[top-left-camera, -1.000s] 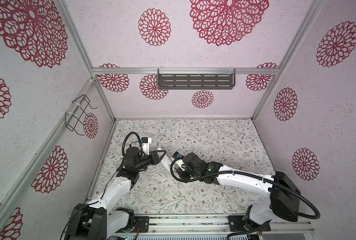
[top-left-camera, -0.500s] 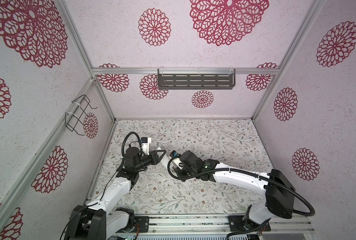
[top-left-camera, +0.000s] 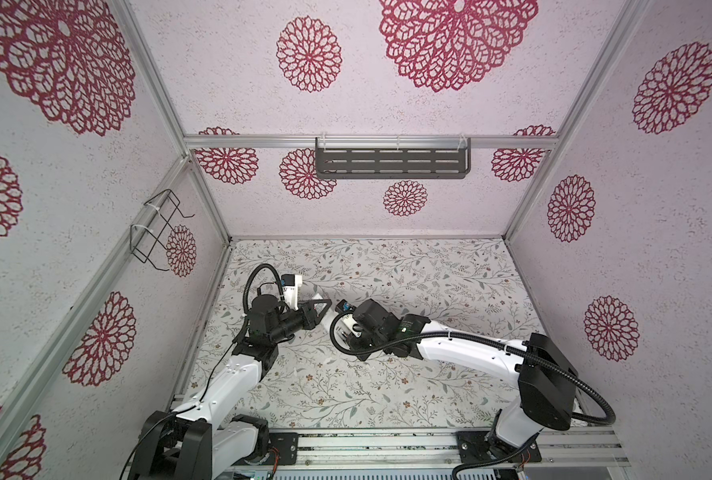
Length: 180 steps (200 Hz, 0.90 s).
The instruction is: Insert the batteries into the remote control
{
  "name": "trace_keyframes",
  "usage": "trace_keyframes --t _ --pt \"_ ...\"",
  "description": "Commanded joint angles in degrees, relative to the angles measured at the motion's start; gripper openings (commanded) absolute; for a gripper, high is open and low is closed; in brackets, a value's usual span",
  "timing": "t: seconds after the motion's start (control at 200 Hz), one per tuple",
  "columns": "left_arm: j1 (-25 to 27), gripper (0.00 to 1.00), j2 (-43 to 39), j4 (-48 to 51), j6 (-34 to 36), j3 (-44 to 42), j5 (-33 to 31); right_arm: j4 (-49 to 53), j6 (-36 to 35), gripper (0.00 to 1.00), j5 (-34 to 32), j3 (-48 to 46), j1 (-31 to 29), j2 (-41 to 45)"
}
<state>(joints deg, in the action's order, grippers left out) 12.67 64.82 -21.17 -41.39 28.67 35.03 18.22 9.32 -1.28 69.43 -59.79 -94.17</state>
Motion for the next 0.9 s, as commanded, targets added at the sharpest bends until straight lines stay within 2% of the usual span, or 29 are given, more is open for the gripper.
trace_keyframes --t 0.0,0.61,0.896 --pt "0.6 0.0 -1.2 -3.0 -0.4 -0.5 1.7 -1.6 1.5 0.07 -2.3 1.2 0.3 0.1" --pt "0.4 0.0 -0.6 -11.6 -6.7 -1.4 6.3 -9.5 -1.9 0.07 -4.1 -0.6 0.3 -0.5" --pt "-2.2 0.0 2.5 -26.1 -17.4 -2.5 12.2 -16.5 -5.2 0.07 -6.5 -5.1 0.4 0.2"
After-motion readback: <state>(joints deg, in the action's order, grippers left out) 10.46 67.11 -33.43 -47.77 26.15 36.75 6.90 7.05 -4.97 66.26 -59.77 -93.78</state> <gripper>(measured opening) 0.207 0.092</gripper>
